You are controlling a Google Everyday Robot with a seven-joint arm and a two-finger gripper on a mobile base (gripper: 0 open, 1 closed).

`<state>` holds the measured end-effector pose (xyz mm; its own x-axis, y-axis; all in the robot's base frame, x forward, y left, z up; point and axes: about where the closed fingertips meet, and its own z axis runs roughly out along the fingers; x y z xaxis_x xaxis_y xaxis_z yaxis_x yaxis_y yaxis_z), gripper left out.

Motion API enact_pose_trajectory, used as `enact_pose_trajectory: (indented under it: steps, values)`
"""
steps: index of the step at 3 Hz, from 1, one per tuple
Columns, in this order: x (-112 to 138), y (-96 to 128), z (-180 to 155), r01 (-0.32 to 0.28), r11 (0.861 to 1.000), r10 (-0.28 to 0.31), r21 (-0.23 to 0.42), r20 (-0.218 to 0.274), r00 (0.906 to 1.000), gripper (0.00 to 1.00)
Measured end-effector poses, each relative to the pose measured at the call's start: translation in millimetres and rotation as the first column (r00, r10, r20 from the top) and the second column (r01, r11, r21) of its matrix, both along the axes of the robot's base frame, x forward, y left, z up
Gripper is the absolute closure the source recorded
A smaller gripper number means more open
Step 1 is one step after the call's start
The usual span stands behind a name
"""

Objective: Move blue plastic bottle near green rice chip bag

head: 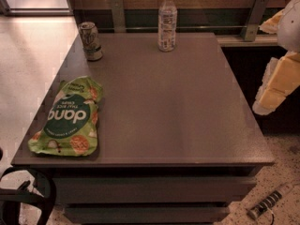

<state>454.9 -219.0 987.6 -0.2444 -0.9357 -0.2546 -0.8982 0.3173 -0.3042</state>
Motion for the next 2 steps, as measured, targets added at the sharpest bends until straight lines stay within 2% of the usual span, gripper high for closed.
enact_pose_trajectory:
  steps: [1, 2]
  values:
    - [31, -11, 0, 0.089, 0.991, -0.096, 0.103, 0.064, 0.9934, 0.00]
    - [66, -17, -3, 0.142, 0.956, -0.182, 0.256, 0.139, 0.9734, 0.00]
